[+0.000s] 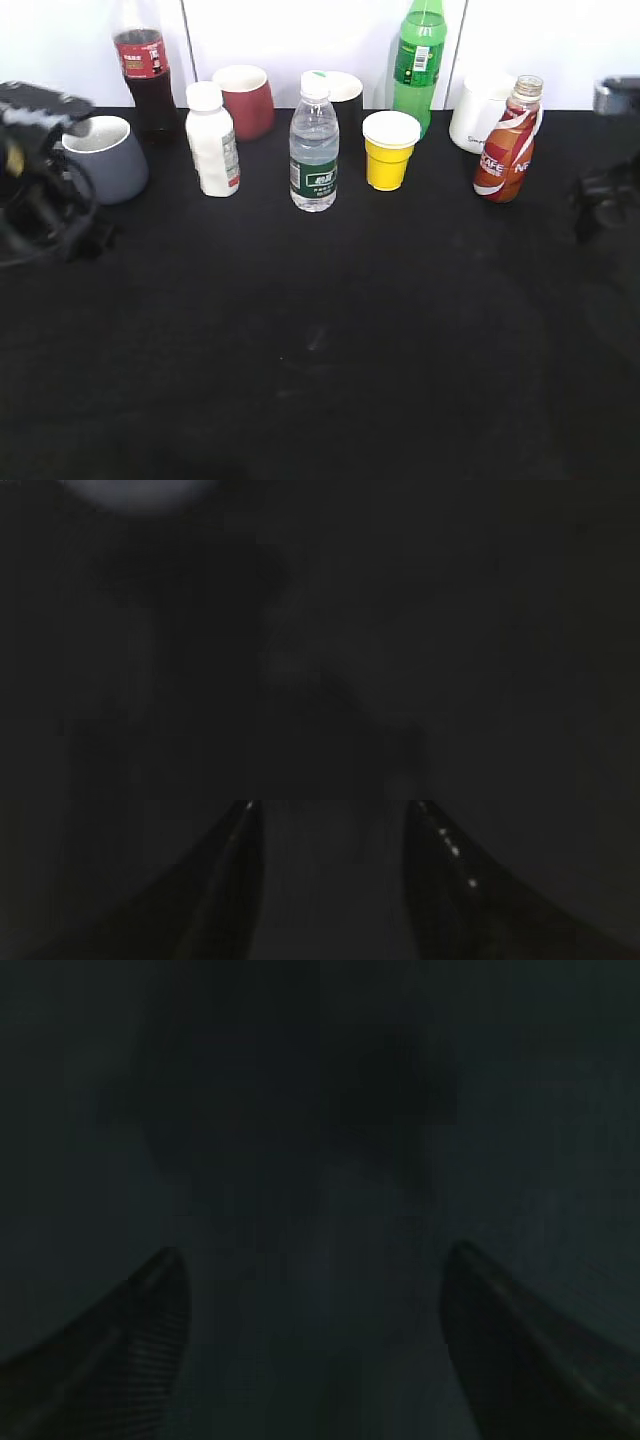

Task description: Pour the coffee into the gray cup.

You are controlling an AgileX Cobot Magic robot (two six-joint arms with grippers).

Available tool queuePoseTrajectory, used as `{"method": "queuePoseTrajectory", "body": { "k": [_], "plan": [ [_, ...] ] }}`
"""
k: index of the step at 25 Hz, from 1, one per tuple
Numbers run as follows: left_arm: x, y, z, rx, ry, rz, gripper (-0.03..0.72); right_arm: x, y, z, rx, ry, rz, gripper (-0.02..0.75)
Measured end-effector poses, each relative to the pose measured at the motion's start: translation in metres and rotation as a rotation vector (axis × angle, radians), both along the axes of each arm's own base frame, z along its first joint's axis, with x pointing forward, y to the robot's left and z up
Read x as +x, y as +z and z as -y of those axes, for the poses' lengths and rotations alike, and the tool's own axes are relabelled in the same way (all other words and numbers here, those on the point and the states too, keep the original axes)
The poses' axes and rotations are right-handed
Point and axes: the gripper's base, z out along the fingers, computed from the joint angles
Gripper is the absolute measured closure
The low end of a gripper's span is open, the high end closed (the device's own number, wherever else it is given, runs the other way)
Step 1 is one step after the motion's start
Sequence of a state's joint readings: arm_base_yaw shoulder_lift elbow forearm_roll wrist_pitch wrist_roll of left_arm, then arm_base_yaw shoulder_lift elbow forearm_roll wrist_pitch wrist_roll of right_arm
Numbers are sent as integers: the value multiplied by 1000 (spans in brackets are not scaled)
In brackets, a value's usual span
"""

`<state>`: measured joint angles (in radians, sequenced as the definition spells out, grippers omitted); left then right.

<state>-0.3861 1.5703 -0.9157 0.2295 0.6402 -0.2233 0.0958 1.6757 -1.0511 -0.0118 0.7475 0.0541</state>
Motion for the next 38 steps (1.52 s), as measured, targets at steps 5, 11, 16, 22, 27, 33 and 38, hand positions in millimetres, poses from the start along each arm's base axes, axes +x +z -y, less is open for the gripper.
{"method": "queuePoseTrajectory", "body": {
  "k": [5,11,16,22,27,33,38],
  "plan": [
    [-32,11,11,-48,-41,-389,271,-14,28,-17,189,76,-63,182],
    [-82,88,-7,-150,-68,-221,267,-65,107,-14,202,127,126,182],
    [-154,151,-38,-255,-106,77,267,-144,159,-1,154,111,235,182],
    [-227,126,-78,-247,-74,265,267,-265,127,20,91,35,449,182],
    [-249,78,-91,-236,-65,335,267,-307,79,28,55,29,535,182],
    [-240,74,-93,-186,-64,411,267,-296,73,27,63,28,621,182],
    [-240,74,-93,-187,-64,415,267,-295,73,27,63,28,628,182]
  ]
}}
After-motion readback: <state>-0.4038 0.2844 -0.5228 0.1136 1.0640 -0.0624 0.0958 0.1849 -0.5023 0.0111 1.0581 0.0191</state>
